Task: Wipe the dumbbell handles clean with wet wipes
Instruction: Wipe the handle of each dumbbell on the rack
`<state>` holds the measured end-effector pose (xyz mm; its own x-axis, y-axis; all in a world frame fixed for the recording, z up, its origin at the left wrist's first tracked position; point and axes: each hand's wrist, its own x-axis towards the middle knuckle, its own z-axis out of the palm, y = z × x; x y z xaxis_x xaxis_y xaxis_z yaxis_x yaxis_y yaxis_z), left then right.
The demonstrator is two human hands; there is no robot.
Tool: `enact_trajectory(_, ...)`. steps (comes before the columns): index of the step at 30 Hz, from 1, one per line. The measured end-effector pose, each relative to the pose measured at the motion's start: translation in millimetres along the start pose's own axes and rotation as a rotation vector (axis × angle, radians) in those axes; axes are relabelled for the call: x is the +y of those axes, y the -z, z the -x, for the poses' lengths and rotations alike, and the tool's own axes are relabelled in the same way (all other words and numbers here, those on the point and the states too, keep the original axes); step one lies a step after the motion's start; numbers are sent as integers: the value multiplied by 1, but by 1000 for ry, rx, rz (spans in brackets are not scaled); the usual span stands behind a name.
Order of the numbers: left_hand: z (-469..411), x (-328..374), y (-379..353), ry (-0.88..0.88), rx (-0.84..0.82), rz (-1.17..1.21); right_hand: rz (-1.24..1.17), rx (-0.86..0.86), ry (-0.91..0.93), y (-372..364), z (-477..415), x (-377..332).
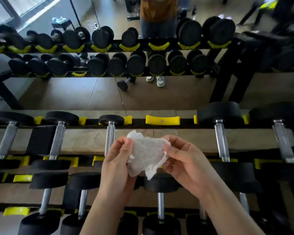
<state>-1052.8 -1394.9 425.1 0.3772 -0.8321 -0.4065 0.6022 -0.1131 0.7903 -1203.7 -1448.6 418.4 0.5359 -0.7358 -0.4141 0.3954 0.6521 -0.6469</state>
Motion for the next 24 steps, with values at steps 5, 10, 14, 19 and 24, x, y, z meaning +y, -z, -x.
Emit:
enact_trajectory(5,21,16,4,-179,-106,-255,579,113,165,2,47,-9)
enact_trajectory(10,41,17,1,-61,-341,-52,592,300,318,-9,78,-7)
enact_trajectory(14,53,6,-13,45,-295,-29,89,242,250,-5,99,-7)
enact_trajectory(19,64,-18,-37,-39,-486,-447,-159,230,278,16,115,-17)
enact_trajectory(24,68,-50,-76,-356,-453,-1060,-101,247,307,56,127,-45)
